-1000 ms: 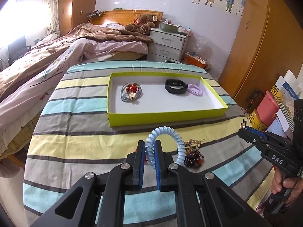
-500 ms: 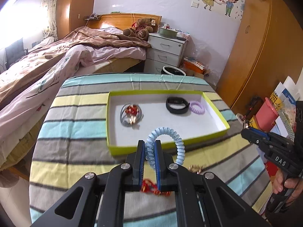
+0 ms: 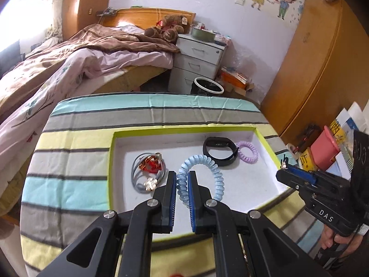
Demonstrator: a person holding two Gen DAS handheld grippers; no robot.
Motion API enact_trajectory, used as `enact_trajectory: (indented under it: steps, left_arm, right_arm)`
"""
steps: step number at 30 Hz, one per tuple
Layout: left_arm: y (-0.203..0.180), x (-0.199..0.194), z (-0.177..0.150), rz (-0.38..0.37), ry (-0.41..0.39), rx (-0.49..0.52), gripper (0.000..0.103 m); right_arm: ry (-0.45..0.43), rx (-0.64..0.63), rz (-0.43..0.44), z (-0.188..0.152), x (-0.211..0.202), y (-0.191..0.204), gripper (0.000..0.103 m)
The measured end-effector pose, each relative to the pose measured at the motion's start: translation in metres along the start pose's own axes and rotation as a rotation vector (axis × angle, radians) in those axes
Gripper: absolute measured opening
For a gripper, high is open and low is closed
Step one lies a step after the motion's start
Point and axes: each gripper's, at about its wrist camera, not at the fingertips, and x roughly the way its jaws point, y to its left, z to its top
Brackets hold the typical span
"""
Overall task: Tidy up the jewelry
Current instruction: 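Carry the light-blue coil into the box with the left tool while the right carries the cord tie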
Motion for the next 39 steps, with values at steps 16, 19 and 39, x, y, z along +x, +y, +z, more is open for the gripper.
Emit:
enact_trajectory:
  steps: [16,19,39]
  left_arm:
    - [0.001,0.071,0.017,0.007,0.098,-0.007,0.010]
    - [0.002,0.077,0.017,0.007,0.107,-0.007,0.010]
    - [0.001,0.086,0.016,0.013,0.138,-0.018,0.010]
  right_arm:
    - [0.123,-0.081,0.011,0.006,0.052,0.000,0.020]
    - [0.136,-0.086,0.010,0.007,0.056,-0.002,0.020]
    - [0.148,-0.071,-0.002,0.007,0.063,-0.005,0.020]
